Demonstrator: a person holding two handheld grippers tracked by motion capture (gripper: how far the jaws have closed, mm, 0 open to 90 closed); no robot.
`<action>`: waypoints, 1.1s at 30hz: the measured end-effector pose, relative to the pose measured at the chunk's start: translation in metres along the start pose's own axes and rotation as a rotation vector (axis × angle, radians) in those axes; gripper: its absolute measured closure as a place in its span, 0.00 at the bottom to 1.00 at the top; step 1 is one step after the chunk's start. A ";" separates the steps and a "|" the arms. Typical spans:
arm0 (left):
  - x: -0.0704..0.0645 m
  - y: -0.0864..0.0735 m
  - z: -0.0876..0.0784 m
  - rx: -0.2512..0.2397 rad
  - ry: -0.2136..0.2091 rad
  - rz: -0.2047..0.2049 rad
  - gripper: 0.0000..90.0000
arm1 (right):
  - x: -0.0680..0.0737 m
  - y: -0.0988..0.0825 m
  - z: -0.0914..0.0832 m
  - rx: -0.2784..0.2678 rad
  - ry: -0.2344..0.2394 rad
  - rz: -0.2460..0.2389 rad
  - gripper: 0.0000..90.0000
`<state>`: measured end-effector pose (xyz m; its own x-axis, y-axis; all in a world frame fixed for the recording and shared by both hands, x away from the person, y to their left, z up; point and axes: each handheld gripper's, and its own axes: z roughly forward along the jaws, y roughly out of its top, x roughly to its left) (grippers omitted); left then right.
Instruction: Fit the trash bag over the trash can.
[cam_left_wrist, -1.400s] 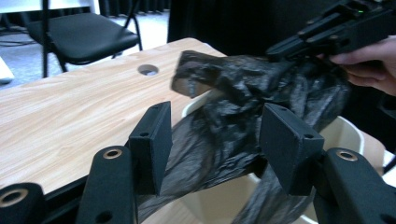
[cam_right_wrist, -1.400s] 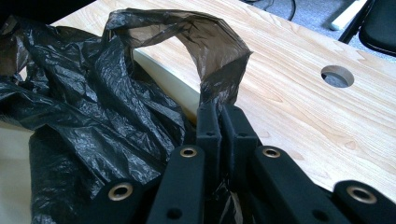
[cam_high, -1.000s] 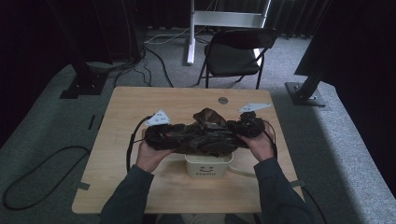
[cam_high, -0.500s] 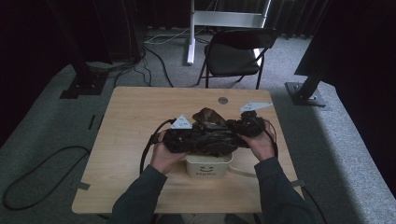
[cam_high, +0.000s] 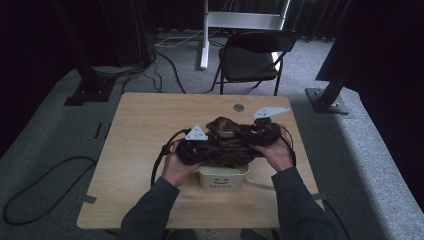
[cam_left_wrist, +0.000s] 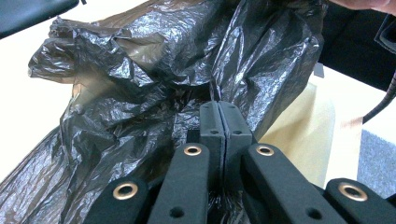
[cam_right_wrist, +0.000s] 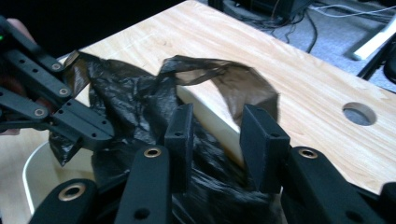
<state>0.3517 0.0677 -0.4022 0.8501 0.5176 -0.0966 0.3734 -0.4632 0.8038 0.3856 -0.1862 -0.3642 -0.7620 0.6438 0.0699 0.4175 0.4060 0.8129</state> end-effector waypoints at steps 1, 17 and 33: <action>0.000 0.000 0.000 -0.001 0.000 0.000 1.00 | 0.000 0.000 0.000 0.000 0.000 0.000 0.71; 0.000 -0.011 -0.009 -0.007 -0.008 0.009 1.00 | 0.011 0.002 0.015 0.113 0.018 -0.074 0.98; 0.006 -0.035 -0.040 -0.012 0.021 0.000 1.00 | -0.021 -0.014 0.004 0.087 -0.098 0.065 0.99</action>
<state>0.3287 0.1157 -0.4079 0.8421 0.5327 -0.0845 0.3690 -0.4547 0.8106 0.3974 -0.2025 -0.3793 -0.6819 0.7289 0.0609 0.5089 0.4130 0.7553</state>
